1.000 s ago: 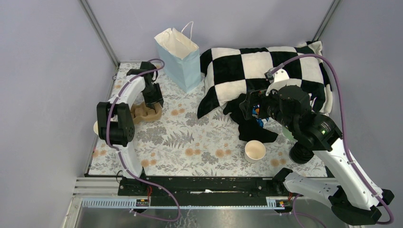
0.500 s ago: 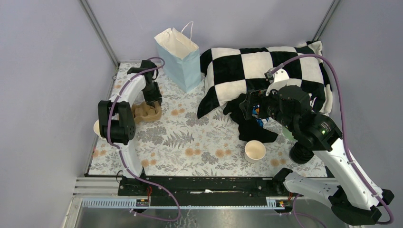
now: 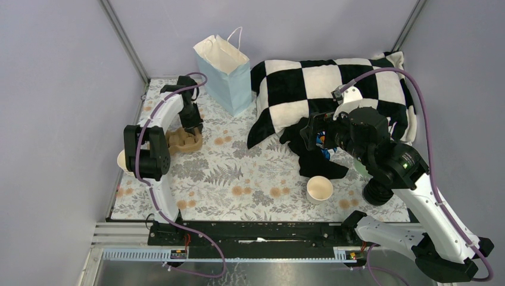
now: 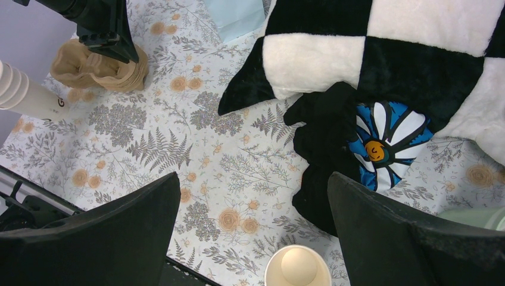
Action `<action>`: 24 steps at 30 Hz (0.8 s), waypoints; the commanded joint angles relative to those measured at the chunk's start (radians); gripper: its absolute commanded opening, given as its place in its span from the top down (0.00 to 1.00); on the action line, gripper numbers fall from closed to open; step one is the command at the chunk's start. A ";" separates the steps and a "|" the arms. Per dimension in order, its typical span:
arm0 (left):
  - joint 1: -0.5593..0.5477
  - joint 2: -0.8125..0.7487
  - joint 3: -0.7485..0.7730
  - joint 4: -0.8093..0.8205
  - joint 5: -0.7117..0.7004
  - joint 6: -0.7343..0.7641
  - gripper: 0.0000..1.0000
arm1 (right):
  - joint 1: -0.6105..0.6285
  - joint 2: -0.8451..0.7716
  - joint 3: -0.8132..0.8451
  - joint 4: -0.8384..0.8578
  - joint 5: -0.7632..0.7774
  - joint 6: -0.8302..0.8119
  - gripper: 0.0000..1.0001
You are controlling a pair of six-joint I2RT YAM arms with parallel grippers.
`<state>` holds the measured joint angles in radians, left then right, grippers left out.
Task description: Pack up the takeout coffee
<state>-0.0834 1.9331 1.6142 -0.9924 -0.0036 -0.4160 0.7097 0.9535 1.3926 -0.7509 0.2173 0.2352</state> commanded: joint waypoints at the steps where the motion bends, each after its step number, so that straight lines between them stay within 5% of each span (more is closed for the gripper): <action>1: 0.002 0.000 0.023 0.010 -0.012 0.011 0.69 | 0.005 -0.006 0.008 0.018 0.007 -0.005 0.00; 18: 0.003 0.013 0.037 0.003 -0.010 0.014 0.70 | 0.005 -0.013 0.006 0.016 0.007 0.000 0.00; 24: 0.003 0.004 0.049 0.001 -0.010 0.014 0.79 | 0.005 -0.014 0.006 0.017 0.008 0.000 0.00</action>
<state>-0.0834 1.9476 1.6169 -0.9939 -0.0029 -0.4110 0.7097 0.9512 1.3926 -0.7509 0.2176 0.2356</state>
